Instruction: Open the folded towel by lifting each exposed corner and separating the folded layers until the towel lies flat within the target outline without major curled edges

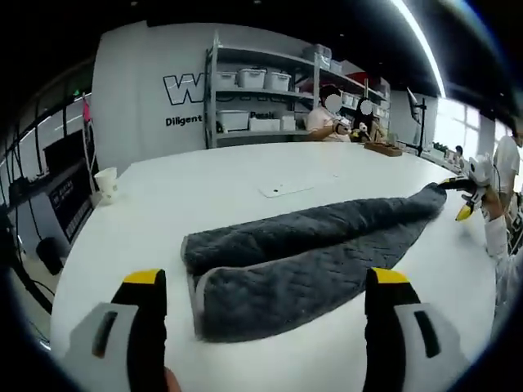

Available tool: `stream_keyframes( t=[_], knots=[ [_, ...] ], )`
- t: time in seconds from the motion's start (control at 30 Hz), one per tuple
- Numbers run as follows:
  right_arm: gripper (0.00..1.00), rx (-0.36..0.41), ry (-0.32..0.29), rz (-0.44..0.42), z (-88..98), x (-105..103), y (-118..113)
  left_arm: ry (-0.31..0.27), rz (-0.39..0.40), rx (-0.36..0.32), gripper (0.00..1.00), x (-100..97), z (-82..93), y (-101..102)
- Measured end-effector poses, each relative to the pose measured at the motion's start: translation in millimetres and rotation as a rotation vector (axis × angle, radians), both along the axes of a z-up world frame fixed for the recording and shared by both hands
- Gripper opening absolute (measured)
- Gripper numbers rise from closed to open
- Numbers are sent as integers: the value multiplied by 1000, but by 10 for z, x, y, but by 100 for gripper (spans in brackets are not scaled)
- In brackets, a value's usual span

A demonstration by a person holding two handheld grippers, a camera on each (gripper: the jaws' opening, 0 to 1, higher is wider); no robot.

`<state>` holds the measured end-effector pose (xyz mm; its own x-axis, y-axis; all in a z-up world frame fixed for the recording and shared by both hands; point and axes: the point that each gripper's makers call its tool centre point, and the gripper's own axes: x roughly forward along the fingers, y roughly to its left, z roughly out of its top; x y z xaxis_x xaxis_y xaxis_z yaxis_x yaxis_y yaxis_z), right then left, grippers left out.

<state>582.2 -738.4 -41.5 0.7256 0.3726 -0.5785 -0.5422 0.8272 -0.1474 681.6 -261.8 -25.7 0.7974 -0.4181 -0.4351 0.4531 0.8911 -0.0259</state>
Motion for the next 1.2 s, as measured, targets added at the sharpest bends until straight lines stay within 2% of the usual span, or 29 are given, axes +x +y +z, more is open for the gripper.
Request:
stream_keyframes(
  t=[0.07,0.33,0.53,0.67,0.83,0.97,1.0,1.07,1.2],
  knots=[
    [99,2,-12,-6,25,6,-30,17,-15,2,99,-45,-36,-10],
    [99,3,-43,-8,107,0,-86,15,-27,7,99,-45,-35,-23],
    [99,-70,-137,-13,336,-95,-238,14,-23,9,99,-52,-29,1],
    [98,-140,-156,-5,357,-154,-333,13,-24,10,99,-61,-20,6],
    [81,-212,-133,45,218,-166,-348,8,-23,5,99,-78,2,1],
    [67,-292,-90,71,29,-141,-345,11,-18,6,99,-77,-1,17],
    [62,-316,-95,85,0,-126,-336,11,-19,6,99,-69,2,23],
    [52,-306,-109,85,-21,-79,-315,12,-22,5,99,-72,4,19],
    [41,-349,-125,88,-75,0,-334,15,-27,8,99,-78,0,15]
  ],
)
